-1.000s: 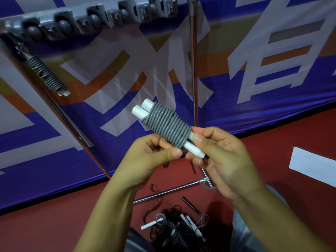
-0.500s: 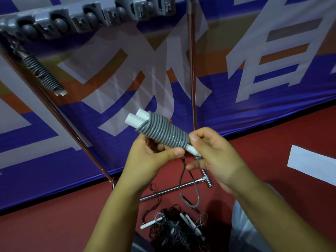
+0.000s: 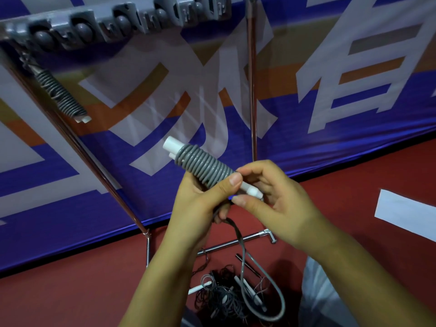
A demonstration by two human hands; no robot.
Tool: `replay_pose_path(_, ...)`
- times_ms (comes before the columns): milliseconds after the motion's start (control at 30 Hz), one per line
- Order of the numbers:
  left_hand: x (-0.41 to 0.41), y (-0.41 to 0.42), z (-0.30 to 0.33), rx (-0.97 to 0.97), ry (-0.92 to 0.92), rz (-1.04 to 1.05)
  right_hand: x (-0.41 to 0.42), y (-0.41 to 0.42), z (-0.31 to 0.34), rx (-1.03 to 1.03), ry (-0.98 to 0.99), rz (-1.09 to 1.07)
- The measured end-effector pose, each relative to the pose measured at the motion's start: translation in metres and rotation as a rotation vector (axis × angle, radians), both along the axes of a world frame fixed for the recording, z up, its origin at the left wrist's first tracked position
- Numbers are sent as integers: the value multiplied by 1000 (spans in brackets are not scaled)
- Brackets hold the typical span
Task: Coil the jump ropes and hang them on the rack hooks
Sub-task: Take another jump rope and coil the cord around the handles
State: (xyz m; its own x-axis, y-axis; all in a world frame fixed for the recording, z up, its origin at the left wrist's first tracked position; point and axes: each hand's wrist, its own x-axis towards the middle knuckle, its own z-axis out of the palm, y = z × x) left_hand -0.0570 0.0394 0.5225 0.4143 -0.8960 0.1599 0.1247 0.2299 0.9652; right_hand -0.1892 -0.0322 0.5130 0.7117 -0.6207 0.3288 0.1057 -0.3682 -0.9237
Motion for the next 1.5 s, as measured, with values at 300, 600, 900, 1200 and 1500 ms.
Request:
replay_pose_path(300, 7, 3, -4, 72, 8, -158, -2, 8, 2, -59, 27, -132)
replay_pose_path(600, 35, 14, -6, 233, 132, -434, -2, 12, -1, 86, -25, -145)
replay_pose_path(900, 25, 9, -7, 310, -133, -273, -4, -2, 7, 544, -73, -22)
replay_pose_path(1200, 7, 7, -7, 399, -211, -372, 5, -6, 4, 571, -184, -160)
replay_pose_path(1500, 8, -1, -19, 228, -443, -30, 5, -8, 6, 744, -162, -93)
